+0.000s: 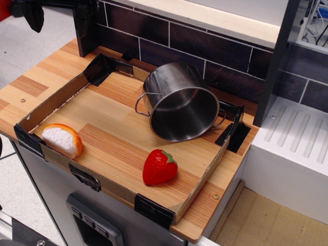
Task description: Upright metal pot
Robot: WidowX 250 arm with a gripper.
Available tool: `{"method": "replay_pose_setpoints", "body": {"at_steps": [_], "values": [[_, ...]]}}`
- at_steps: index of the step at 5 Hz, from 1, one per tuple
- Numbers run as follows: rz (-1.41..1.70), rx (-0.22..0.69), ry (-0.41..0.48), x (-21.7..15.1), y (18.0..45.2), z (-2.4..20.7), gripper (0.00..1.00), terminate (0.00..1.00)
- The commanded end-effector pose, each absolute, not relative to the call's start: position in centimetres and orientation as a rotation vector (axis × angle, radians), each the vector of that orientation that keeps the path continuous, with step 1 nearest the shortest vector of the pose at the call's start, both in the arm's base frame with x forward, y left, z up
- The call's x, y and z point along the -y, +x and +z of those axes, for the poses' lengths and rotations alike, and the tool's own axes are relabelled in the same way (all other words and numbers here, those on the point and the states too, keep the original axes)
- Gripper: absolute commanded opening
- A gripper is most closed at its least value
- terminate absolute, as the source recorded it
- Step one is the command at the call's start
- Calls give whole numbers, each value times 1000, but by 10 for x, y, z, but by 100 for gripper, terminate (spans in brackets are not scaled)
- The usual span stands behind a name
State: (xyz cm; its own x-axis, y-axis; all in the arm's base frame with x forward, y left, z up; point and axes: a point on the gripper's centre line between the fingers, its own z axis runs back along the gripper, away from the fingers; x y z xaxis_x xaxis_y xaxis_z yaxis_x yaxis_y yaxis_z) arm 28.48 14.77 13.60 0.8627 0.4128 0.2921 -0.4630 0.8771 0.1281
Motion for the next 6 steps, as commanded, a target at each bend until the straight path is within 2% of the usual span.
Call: {"method": "replay_pose_setpoints", "body": {"at_steps": [1,2,3,4,5,6], "values": [[462,261,197,-148,285,136,100,0],[338,305,202,-126,293,150,100,0],[178,336,171,-100,291,165,100,0],[-5,339,117,-68,278,184,100,0],[-237,320,100,-36,260,192,100,0],[-453,297,162,-21,252,172,100,0]]}}
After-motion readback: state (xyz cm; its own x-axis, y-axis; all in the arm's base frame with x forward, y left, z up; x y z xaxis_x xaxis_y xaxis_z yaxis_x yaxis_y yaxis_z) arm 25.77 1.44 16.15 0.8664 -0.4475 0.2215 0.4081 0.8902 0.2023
